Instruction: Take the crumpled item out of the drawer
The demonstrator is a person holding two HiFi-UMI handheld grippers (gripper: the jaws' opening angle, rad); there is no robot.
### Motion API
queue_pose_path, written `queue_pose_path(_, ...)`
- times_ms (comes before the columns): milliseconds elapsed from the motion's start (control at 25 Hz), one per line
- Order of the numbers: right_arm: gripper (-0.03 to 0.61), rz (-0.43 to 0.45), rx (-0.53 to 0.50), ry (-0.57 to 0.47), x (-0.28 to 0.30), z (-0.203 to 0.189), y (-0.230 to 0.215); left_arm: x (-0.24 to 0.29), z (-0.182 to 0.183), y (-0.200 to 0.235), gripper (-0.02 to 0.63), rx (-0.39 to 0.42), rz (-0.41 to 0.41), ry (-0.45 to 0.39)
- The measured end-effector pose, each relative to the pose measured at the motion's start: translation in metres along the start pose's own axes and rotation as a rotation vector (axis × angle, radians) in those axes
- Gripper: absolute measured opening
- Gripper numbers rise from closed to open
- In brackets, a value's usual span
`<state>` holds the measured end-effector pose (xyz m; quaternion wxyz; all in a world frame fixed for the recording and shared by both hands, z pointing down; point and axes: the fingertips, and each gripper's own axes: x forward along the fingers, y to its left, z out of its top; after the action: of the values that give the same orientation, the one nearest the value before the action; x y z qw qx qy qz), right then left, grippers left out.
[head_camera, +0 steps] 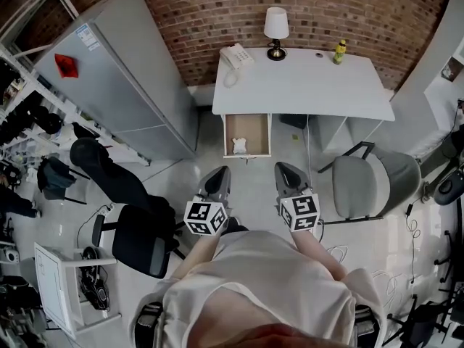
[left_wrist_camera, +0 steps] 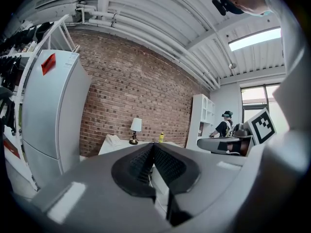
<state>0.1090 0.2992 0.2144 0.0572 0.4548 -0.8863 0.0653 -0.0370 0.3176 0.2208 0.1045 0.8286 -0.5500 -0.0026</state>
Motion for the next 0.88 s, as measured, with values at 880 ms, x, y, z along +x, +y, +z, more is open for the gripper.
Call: queue_pose_path(880, 0.006, -0.161, -0.019, -0.003, 0.235, 0.042, -0.053, 0.182, 0.042, 0.203, 0.009, -0.016, -0.114, 0.02)
